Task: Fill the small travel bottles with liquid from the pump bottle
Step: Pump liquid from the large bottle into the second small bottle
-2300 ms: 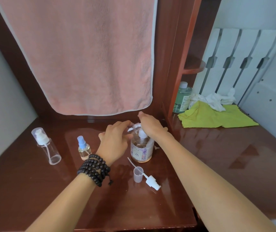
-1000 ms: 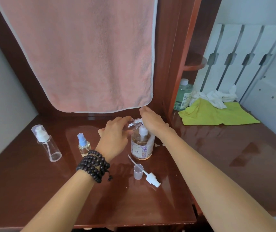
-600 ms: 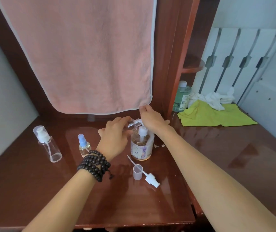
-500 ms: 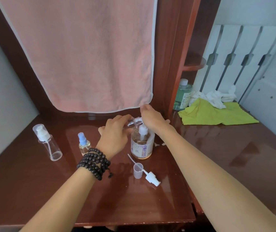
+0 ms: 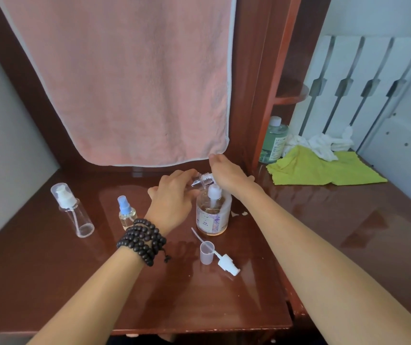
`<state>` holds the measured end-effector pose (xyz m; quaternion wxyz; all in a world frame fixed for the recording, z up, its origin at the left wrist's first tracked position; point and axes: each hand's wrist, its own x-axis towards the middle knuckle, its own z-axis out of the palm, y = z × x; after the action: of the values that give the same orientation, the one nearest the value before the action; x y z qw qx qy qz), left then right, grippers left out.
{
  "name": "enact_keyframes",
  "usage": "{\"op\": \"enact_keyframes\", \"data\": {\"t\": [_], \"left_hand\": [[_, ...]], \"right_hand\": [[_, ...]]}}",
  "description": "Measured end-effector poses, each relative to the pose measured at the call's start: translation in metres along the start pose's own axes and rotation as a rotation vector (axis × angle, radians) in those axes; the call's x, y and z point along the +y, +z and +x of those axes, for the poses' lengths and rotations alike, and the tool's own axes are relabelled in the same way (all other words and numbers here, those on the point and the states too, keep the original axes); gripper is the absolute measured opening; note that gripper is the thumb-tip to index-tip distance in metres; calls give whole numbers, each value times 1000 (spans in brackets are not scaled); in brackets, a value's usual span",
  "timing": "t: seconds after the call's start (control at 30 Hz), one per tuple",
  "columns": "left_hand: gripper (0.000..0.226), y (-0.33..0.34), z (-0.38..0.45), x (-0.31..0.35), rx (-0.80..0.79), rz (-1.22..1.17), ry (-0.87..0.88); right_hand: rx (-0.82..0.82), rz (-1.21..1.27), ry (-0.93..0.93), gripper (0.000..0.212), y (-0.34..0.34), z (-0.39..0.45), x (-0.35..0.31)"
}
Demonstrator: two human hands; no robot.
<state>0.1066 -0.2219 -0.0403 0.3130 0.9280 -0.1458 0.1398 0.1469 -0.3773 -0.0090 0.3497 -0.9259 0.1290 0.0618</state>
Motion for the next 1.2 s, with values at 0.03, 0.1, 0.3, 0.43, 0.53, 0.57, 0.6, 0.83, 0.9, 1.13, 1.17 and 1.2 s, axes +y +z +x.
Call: {"op": "enact_keyframes", "data": {"t": [0.03,0.1,0.3,0.43,0.53,0.57,0.6,0.83,0.9,1.13,1.17,1.2], "left_hand": [[37,1,0,0,2,3,-3],[37,4,-1,0,2,5,-15],[40,10,-6,-3,-26,9,-42],[35,2,-2,-2,-27,-8,-4],[36,1,1,-1,-5,-6,1],[37,2,1,-1,0,-3,-2],[37,4,-1,-2,2,3,-5],[37,9,-7,-3,-39,12,-43],[36,5,-6,-3,-35,0,-30],[36,4,-1,0,-9,-6,-19],[37,6,-2,0,-8,2,-21],[37,7,-3,0,-15,14,-25]], "right_hand": [[2,12,4,56,2,0,1],[7,26,18,53,7,1,3],[15,22,75,48,16,0,8],[20,-3,46,53,5,-4,-1],[23,-11,24,56,1,-1,-3],[24,-7,31,56,2,-1,-1],[28,-7,37,54,5,0,1],[17,2,60,47,18,-3,5],[13,-12,42,51,13,-5,2],[17,-7,23,57,6,1,3],[17,0,28,55,9,2,5],[14,1,36,53,12,1,6]]}}
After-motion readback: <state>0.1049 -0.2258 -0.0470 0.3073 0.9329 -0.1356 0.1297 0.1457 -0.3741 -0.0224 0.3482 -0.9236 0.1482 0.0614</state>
